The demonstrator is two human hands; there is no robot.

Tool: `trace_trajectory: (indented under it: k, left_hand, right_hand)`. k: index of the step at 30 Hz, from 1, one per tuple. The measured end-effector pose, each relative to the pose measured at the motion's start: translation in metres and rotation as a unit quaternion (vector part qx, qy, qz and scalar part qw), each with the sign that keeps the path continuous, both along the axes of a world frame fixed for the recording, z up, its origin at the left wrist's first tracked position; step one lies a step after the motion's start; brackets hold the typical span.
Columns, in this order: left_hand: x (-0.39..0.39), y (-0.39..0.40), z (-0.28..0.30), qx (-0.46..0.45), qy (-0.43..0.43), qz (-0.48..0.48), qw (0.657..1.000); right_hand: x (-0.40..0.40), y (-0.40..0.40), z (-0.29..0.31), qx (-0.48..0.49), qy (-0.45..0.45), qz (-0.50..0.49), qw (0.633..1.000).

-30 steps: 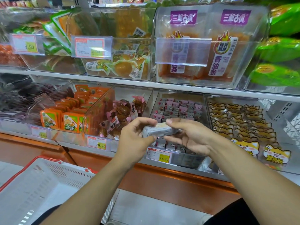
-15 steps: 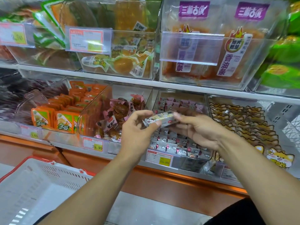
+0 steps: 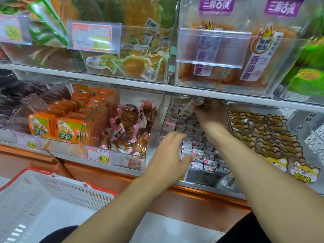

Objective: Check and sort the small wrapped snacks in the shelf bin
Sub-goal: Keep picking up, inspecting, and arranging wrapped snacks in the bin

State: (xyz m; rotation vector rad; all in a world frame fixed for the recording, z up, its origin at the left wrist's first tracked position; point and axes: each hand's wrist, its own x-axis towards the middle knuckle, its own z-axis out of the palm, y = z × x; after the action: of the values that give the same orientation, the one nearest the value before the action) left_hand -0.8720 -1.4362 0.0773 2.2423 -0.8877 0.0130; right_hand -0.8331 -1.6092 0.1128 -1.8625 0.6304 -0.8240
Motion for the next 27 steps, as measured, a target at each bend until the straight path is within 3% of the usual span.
trace_trajectory:
  k: [7, 13, 18, 22, 27]
  left_hand:
    - [0.000, -0.006, -0.007, 0.038, -0.014, -0.020, 0.999]
    - [0.002, -0.003, -0.008, 0.036, -0.016, -0.020, 0.999]
    - [0.002, -0.001, -0.009, 0.030, -0.009, -0.022, 0.999]
    - [0.001, 0.001, -0.008, 0.015, -0.013, -0.024, 1.000]
    - [-0.002, 0.008, -0.007, -0.019, -0.013, -0.023, 0.999]
  right_hand:
    - [0.040, -0.001, -0.018, -0.091, -0.010, 0.103, 0.991]
    - [0.055, -0.004, -0.034, -0.303, 0.174, 0.192, 0.917]
    - [0.069, -0.005, -0.028, -0.289, 0.149, 0.113, 0.939]
    - [0.074, -0.005, -0.037, -0.274, 0.211, 0.146, 0.927]
    - [0.074, -0.001, -0.034, -0.257, 0.164, 0.098, 0.947]
